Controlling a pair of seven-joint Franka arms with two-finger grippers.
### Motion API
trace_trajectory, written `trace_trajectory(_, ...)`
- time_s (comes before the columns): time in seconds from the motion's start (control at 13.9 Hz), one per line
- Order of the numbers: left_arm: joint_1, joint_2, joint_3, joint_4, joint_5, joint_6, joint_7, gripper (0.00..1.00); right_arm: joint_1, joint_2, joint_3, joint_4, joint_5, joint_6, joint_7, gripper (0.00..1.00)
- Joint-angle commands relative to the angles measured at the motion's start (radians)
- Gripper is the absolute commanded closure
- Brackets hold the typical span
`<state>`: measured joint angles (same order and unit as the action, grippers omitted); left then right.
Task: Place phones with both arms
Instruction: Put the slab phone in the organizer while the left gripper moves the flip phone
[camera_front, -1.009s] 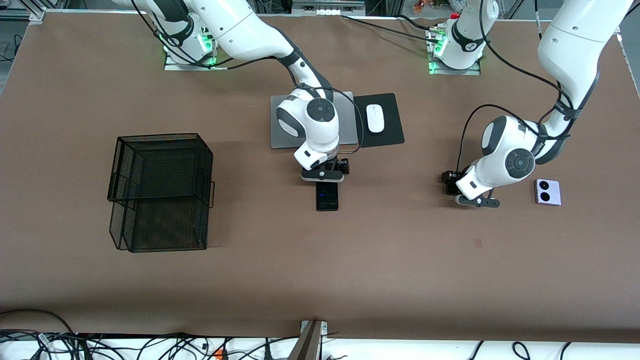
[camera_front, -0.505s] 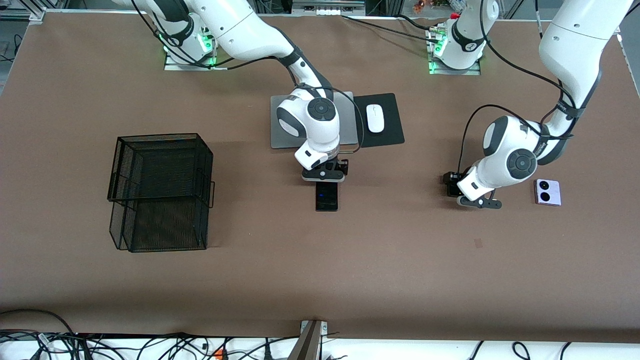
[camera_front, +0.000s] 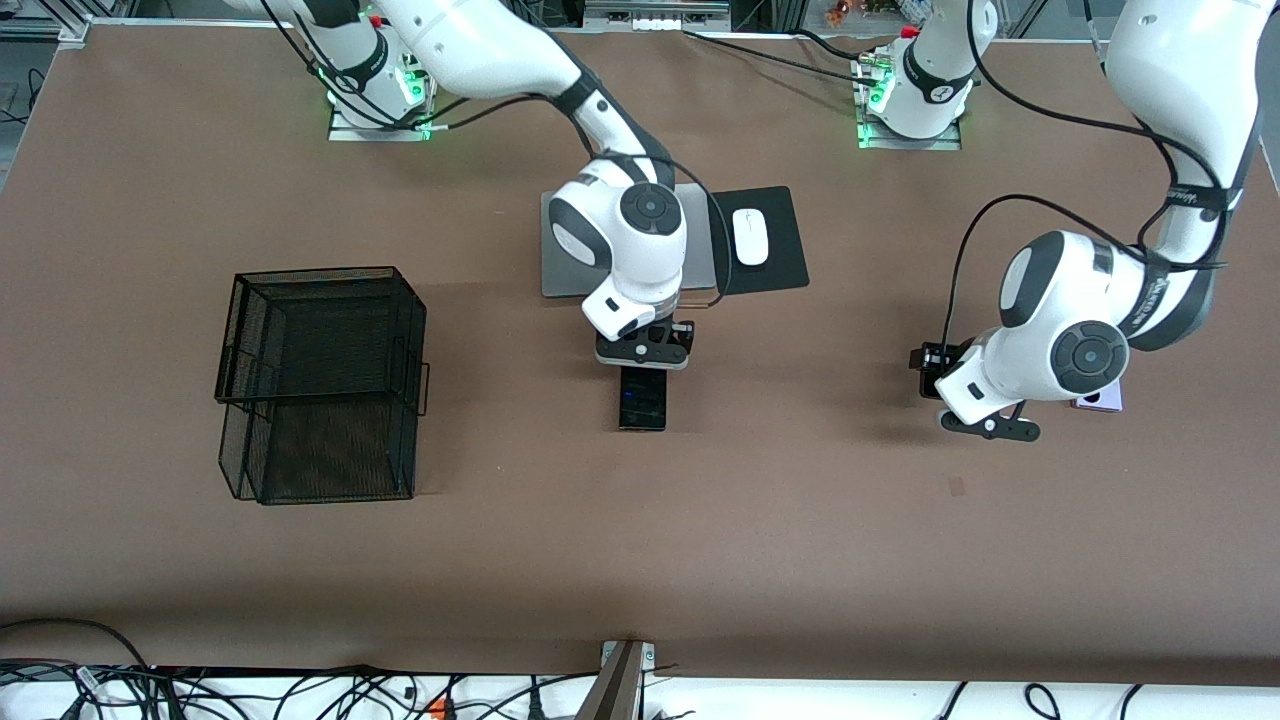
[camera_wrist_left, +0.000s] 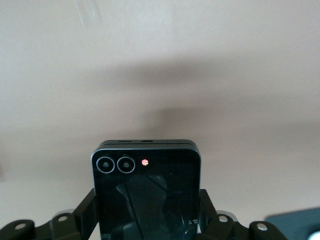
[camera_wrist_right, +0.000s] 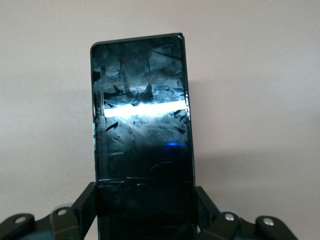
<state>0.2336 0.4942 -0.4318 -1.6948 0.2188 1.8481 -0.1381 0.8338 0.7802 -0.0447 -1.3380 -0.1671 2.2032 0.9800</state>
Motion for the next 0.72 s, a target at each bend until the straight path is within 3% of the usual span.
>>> trace_trajectory(0.0,-0.084,0.006,-0.001,0.122,0.017,-0.096,-0.028,0.84,-0.030,-0.117,0.005,-0.009,0.003,-0.124,-0.061,1.00)
trace_trajectory(0.29,-0.285,0.050,0.002,0.171,0.007,-0.090,-0.170,0.80,-0.093,-0.269,-0.017,-0.044,0.041,-0.344,-0.225,1.00)
trace_trajectory(0.43,-0.406,0.101,0.010,0.181,0.011,-0.043,-0.274,0.75,-0.119,-0.393,-0.067,-0.180,0.050,-0.353,-0.331,1.00)
trace_trajectory(0.65,-0.467,0.185,0.010,0.204,0.010,0.106,-0.443,0.73,-0.120,-0.585,-0.193,-0.430,0.075,-0.292,-0.502,1.00)
